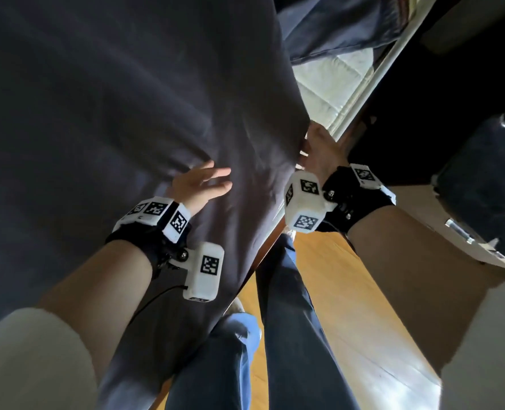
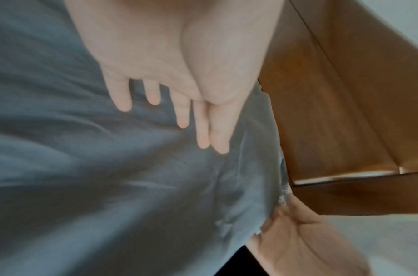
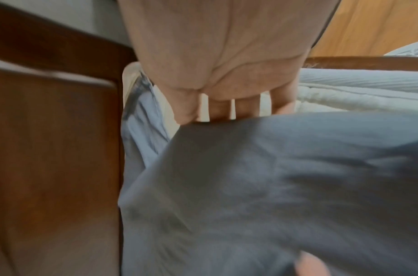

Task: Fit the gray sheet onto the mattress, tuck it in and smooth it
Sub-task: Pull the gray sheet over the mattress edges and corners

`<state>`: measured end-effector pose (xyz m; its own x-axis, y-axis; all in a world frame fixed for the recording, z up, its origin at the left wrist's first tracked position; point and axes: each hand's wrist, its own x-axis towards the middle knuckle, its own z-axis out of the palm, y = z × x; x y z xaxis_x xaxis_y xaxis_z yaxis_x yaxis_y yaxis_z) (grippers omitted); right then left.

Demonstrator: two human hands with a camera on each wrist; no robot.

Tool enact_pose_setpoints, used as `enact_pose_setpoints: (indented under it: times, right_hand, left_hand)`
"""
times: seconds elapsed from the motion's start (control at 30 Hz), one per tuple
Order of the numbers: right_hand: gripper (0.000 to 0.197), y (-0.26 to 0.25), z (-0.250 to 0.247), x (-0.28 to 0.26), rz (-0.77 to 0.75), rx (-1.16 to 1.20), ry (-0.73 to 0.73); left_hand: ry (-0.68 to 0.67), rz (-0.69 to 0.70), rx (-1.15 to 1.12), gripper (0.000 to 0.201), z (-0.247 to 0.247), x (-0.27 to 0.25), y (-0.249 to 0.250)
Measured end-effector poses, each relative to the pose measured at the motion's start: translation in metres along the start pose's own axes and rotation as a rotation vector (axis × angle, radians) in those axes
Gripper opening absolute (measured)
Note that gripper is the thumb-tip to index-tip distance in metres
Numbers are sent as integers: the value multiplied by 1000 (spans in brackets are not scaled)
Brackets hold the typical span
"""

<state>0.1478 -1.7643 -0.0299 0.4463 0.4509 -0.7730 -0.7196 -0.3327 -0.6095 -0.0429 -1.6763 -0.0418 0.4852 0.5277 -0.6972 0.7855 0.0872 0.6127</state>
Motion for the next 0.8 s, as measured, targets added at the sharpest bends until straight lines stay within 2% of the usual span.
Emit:
enact_pose_setpoints:
  times: [0.1,0.2,0.27,0.3,0.37,0.43,0.57,0.67,0.73,0.8]
  right_hand:
    - [44,18,12,1,184,-148,-204]
    - [71,23,28,-10,163,-435,-520]
    - [72,22,34,-15,108,-588,-603]
    - [64,21,32,-14,95,-615,-596]
    - [43,15,25,-9,85,-612,-542]
    - [32,11,13,-4,86,-610,-468]
    - [21,11,2,4,120,-590,-431]
    - [21,14,9,8,135,-596,-444]
    - [22,18,20,10,132,-640,-471]
    - [15,21,33,10,115,-688,-469]
  left_hand:
    - [-73,-10,-283,41,6,2,16]
    - [-171,-37,-554,31,2,5,33]
    - [-59,-78,-582,23,-2,13,29]
    - [44,-114,-578,14,-4,15,26]
    - [208,-148,-615,14,-9,20,15]
    - [260,-187,-707,14,-12,20,12]
    - [203,-294,-917,25,-16,21,16]
    - [148,-331,-906,32,-17,16,23]
    - [13,-308,-909,45,-16,13,25]
    - [-100,-283,-922,63,-18,7,28]
